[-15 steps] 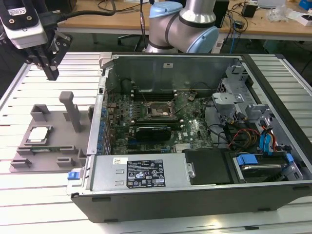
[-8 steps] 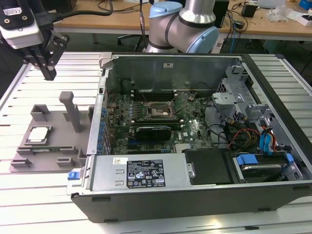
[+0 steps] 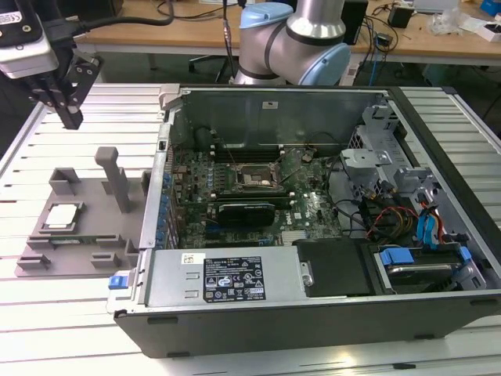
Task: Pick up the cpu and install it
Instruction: 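Reach for the cpu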
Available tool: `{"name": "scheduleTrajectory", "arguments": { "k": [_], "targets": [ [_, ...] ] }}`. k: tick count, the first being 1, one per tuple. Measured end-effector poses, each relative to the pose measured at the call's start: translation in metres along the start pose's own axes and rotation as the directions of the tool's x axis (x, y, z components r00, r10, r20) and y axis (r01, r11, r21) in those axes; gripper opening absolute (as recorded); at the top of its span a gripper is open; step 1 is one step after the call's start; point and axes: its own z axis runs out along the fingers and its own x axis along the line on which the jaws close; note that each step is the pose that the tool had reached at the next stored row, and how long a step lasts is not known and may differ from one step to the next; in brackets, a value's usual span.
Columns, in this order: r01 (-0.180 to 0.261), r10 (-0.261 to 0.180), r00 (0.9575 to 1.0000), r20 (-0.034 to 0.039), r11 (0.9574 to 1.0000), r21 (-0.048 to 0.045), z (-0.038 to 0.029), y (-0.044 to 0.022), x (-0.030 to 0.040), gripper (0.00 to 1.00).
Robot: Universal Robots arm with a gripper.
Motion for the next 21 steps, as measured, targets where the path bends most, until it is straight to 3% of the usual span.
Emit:
{"name": "scheduleTrajectory", "arguments": {
  "k": [8, 21],
  "targets": [
    [0.000, 0.000, 1.0000, -0.0001, 1.0000, 0.0001, -0.0002, -0.0007, 0.0085, 0.11],
    [0.000, 0.000, 1.0000, 0.0000, 1.0000, 0.0001, -0.0006, -0.0024, 0.0323, 0.11]
  ]
}}
